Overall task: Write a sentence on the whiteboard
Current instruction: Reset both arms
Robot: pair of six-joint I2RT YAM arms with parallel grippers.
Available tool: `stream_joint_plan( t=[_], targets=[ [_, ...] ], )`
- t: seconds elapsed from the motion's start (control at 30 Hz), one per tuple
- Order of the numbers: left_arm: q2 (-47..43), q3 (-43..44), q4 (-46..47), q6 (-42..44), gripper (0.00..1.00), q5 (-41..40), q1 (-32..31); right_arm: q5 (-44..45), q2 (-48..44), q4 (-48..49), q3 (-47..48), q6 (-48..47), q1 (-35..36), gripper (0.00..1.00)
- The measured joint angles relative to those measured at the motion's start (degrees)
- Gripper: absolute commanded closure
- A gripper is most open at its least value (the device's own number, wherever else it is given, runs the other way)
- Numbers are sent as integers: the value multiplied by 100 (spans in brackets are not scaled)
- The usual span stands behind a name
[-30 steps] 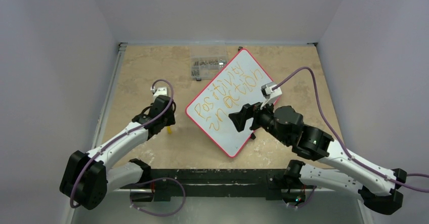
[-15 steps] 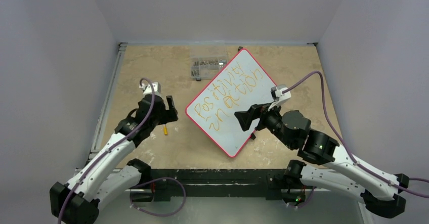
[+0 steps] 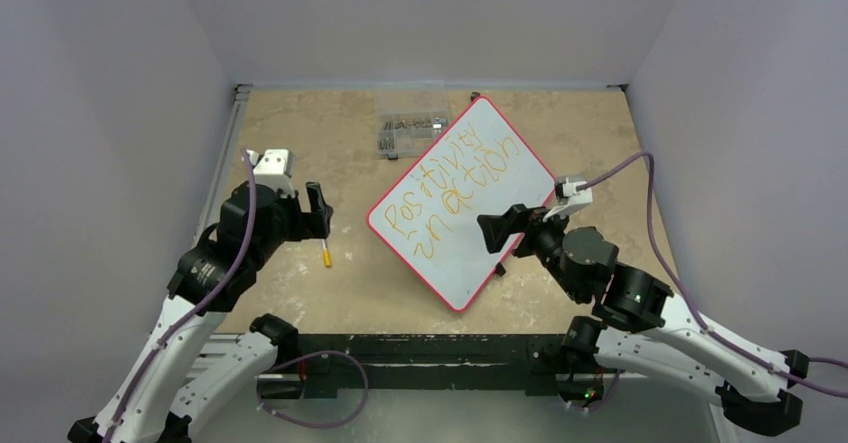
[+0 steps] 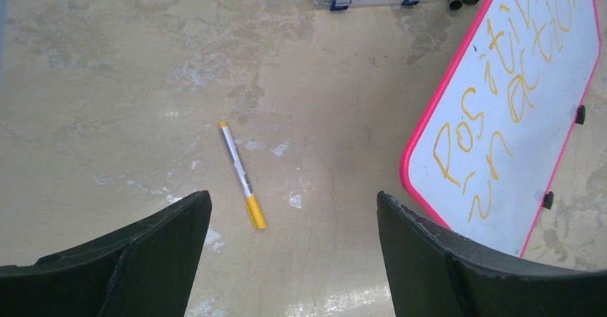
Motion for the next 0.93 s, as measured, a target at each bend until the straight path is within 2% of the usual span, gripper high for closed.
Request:
stream_joint_plan(
  t=[0.17,0.27,0.43,0.67,0.93],
  targets=[
    [-424,-264,188,551,15,-164,0,221,-514,-131,-485,280,0,1],
    [-752,-599,214,721,15,-155,0,286,-914,-190,-855,431,0,1],
    [-962,-654,271,868,15,-192,0,299,-1360,-256,-1279,557,0,1],
    [-1394,-782,402,970,14,-260,0,444,-1580,-289,-1360,557,0,1],
    [-1405,-791,446,992,14,-271,0,549,-1580,-286,-1360,553,0,1]
  ],
)
